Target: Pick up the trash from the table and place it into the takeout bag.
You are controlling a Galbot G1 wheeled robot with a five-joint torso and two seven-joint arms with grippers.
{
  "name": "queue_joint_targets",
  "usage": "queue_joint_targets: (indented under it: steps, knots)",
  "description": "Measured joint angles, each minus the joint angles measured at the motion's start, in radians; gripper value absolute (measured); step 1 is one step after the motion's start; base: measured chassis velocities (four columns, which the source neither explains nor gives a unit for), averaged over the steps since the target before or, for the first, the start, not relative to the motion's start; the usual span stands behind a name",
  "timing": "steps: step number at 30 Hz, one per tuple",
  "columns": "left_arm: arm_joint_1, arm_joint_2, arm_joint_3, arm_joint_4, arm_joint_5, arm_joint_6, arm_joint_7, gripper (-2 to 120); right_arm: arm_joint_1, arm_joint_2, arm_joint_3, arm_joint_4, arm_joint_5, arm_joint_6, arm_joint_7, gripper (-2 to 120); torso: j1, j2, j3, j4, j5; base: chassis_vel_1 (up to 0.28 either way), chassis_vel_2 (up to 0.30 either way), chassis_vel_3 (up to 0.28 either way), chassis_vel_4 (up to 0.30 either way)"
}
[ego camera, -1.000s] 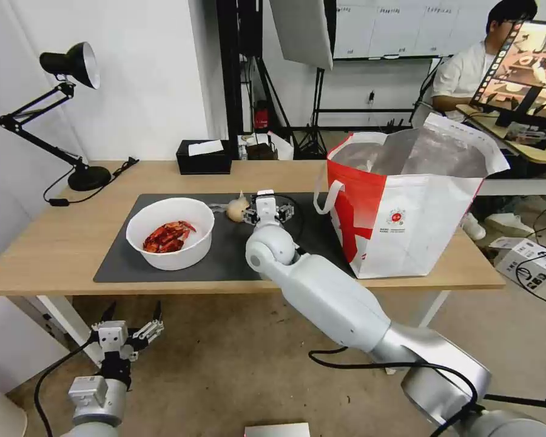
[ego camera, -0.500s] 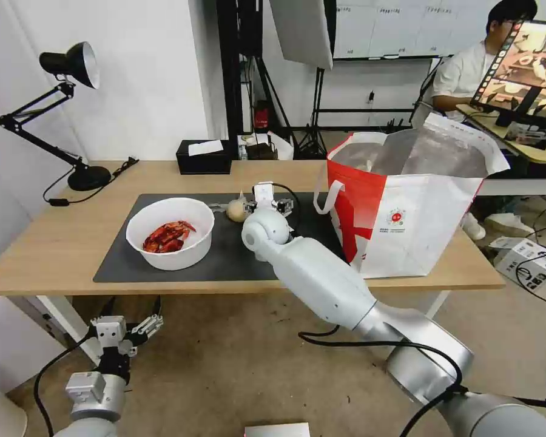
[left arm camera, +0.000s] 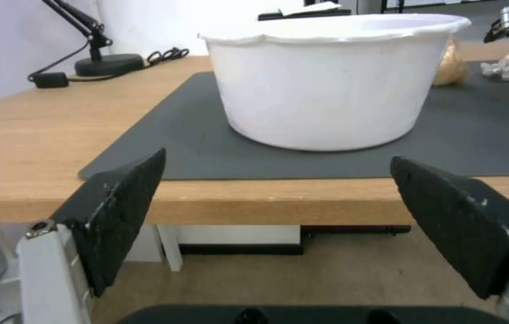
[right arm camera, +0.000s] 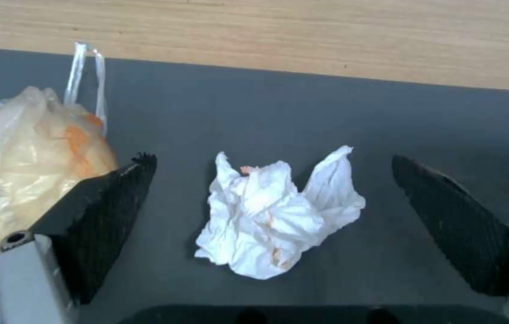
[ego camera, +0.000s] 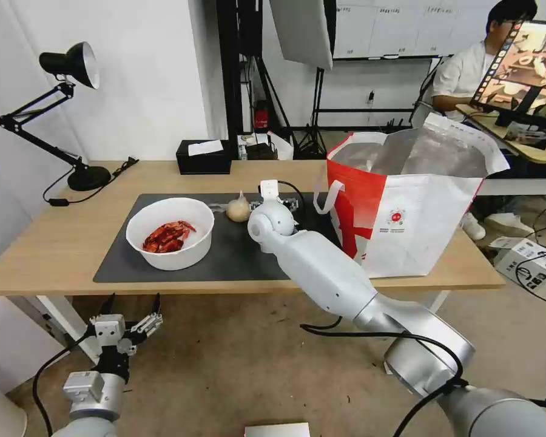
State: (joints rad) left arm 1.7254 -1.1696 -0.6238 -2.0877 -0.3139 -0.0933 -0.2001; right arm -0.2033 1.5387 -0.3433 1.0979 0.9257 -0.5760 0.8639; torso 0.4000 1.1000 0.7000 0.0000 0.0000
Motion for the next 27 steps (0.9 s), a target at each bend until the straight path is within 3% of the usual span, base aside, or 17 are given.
queue_joint_targets:
  steps: [27]
  knots:
    - [0.004, 0.002, 0.005, -0.009, 0.001, 0.002, 0.001, 100, 0.014, 0.017, 0.02, -0.088, -0.002, -0.041, -0.08, 100, 0.0, 0.0, 0.0, 0.0, 0.0, 0.0, 0.0, 0.0, 0.0]
